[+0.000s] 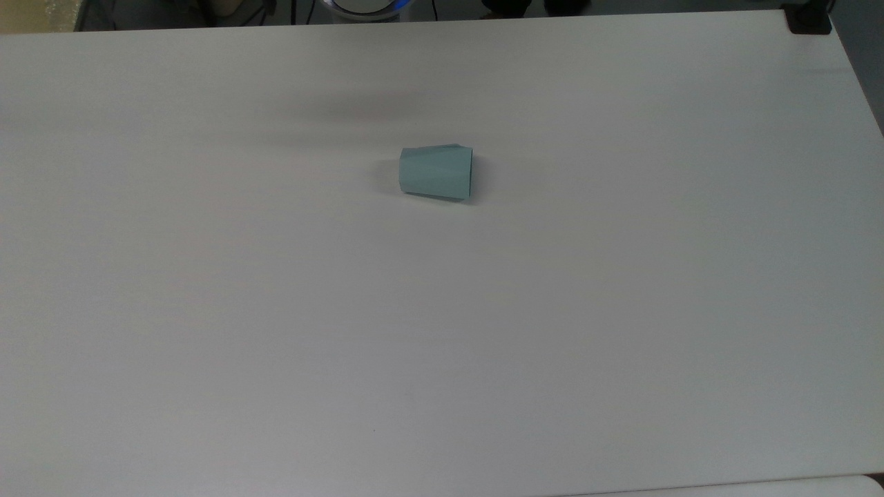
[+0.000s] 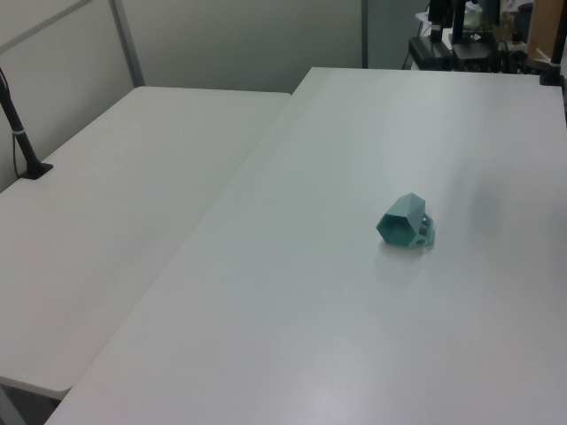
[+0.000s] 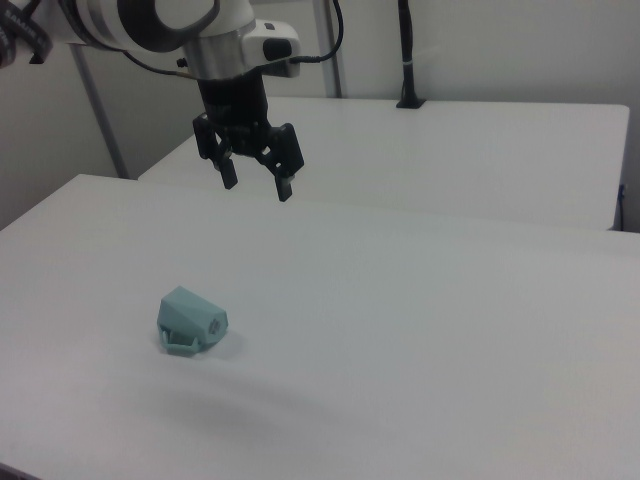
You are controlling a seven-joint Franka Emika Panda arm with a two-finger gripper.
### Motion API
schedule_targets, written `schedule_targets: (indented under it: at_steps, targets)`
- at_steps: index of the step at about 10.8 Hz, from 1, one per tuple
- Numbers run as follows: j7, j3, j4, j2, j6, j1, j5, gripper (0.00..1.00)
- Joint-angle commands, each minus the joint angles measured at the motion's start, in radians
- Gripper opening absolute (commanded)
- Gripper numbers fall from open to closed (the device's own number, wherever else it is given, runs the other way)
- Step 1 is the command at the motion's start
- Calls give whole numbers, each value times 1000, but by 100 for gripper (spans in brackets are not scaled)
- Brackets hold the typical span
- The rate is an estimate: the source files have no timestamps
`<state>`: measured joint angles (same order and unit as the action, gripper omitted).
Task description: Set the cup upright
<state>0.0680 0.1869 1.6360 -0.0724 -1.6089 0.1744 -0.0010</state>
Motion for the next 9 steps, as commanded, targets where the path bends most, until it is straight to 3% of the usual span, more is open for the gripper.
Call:
schedule_targets:
  at_steps: [1,3,7,8,9]
  targets:
    - [57,5,45,-23,42,34,-130,100]
    - [52,9,38,-26,32,19,-78,100]
    - [20,9,42,-33,32,28,-66,100]
    - [-81,-4,47,-32,21,51,-79,100]
    - [-173,-6,51,-27,-15,125,-103,100]
